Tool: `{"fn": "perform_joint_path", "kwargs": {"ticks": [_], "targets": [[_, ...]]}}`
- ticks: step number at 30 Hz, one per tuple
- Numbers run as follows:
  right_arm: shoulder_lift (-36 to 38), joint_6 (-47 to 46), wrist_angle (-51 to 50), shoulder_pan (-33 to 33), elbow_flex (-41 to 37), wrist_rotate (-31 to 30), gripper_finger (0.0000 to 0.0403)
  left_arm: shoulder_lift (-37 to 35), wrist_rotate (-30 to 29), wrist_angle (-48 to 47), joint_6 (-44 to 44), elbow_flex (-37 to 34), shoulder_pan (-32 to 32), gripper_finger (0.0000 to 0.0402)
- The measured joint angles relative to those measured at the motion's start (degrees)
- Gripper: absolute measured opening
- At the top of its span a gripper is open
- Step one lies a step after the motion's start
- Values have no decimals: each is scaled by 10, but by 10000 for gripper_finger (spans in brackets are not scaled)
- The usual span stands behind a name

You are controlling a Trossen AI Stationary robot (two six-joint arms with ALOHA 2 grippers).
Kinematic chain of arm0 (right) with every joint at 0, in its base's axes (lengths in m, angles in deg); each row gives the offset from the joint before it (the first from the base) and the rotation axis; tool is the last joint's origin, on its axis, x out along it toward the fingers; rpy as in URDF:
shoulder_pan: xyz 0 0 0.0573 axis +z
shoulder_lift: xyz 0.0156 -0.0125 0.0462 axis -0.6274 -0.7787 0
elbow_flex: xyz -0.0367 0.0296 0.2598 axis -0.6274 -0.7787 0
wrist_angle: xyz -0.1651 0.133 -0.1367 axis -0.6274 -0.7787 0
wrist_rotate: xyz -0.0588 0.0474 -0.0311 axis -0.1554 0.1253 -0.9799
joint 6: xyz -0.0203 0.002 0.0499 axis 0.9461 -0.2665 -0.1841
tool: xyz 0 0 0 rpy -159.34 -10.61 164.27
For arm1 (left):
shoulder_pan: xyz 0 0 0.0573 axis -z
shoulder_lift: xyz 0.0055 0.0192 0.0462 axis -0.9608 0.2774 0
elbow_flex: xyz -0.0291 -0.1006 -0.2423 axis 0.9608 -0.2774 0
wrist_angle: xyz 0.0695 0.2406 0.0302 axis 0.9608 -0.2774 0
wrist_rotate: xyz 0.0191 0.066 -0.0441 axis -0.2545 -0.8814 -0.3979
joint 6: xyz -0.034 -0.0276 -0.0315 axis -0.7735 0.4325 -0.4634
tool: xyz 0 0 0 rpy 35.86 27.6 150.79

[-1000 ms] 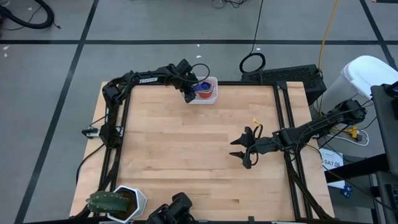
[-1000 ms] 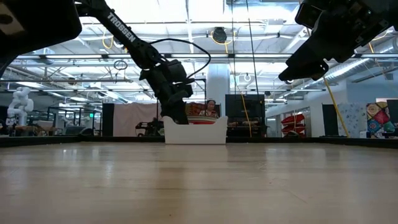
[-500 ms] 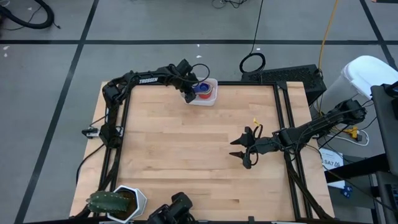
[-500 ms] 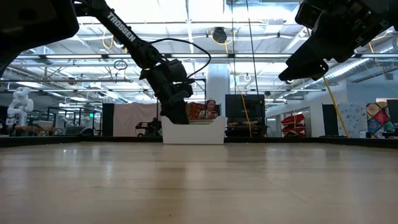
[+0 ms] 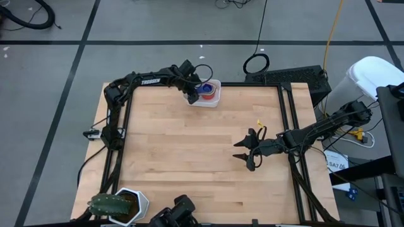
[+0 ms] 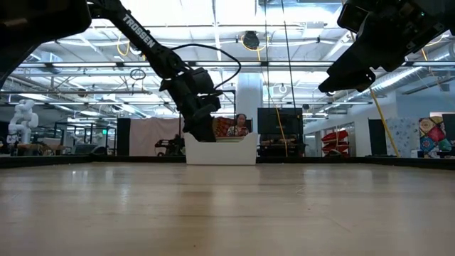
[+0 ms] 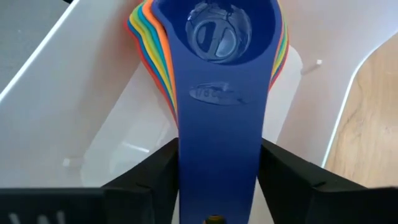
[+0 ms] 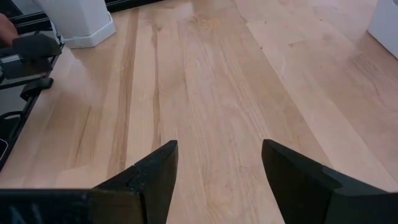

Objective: Nest measuring cups in basket
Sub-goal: Put the nested measuring cups into the white bin

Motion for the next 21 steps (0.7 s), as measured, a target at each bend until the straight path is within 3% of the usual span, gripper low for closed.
{"fn": "perform_joint_path", "kwargs": {"ticks": [7,21], "targets": [[0,-2,0,0,0,0,224,-1,0,1,-2,0,5,218],[0,0,0,0,0,0,224,-12,1,2,1,-2,7,182]]}}
